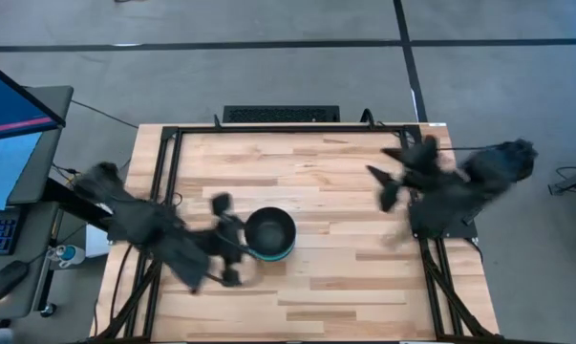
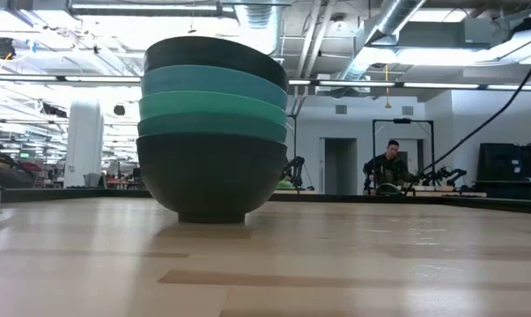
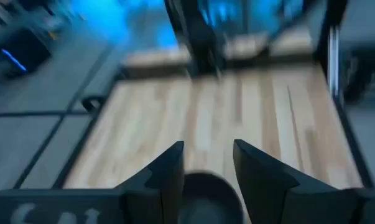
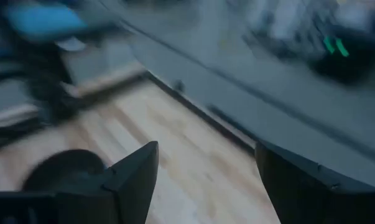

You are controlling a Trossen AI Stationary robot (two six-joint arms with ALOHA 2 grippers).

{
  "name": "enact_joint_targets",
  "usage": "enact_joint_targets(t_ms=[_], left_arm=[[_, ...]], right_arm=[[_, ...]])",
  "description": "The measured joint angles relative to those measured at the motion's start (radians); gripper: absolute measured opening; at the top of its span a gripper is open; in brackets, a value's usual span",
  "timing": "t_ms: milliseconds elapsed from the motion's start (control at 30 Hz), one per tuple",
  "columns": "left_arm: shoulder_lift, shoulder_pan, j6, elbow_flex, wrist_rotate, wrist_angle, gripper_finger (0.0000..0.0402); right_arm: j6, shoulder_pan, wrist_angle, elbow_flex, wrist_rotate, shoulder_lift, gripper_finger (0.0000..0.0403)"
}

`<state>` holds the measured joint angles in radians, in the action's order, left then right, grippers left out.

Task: Nest bowls inside each other
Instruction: Return to Home Position

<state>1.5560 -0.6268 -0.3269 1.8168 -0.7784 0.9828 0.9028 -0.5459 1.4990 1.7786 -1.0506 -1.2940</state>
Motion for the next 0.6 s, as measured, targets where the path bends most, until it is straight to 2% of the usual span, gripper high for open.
enact_joint_targets(t_ms=[67,100,167,200,267,300,367,433,500,533,600], left_arm=[[-0.106,-0.023,0.014,-0.079,-0.069,-0.097,0.0126],[-0.162,-0.03,0.036,-0.129,-0.092,-0.175,0.0124],[-0.279,-0.032,0.136,-0.274,-0.094,-0.396,0.0119],[-0.337,-0.02,0.207,-0.367,-0.074,-0.55,0.0116],[-0.448,0.036,0.348,-0.584,0.039,-0.908,0.0106],[-0.506,0.074,0.386,-0.711,0.109,-1.082,0.0101],[-0.608,0.167,0.39,-0.96,0.232,-1.409,0.0091],[-0.686,0.254,0.326,-1.192,0.311,-1.707,0.0082],[-0.729,0.311,0.266,-1.374,0.352,-1.938,0.0075],[-0.743,0.334,0.26,-1.442,0.366,-2.022,0.0071],[-0.758,0.365,0.324,-1.527,0.344,-2.133,0.0067]], right_arm=[[-0.029,-0.133,0.036,0.0,-0.068,0.056,0.0292],[-0.017,-0.193,0.052,-0.003,-0.051,0.086,0.0292],[0.081,-0.297,0.036,-0.029,-0.036,0.135,0.0292],[0.086,-0.348,0.026,-0.053,-0.063,0.154,0.0292],[-0.08,-0.467,-0.053,-0.112,-0.192,0.172,0.0292],[-0.158,-0.529,-0.093,-0.14,-0.298,0.181,0.0292],[-0.203,-0.673,-0.118,-0.195,-0.462,0.208,0.0292],[-0.124,-0.813,-0.045,-0.246,-0.519,0.261,0.0292],[0.066,-0.928,0.065,-0.306,-0.527,0.302,0.0292],[0.137,-0.975,0.072,-0.347,-0.524,0.321,0.0292],[0.166,-1.04,0.062,-0.438,-0.517,0.371,0.0292]])
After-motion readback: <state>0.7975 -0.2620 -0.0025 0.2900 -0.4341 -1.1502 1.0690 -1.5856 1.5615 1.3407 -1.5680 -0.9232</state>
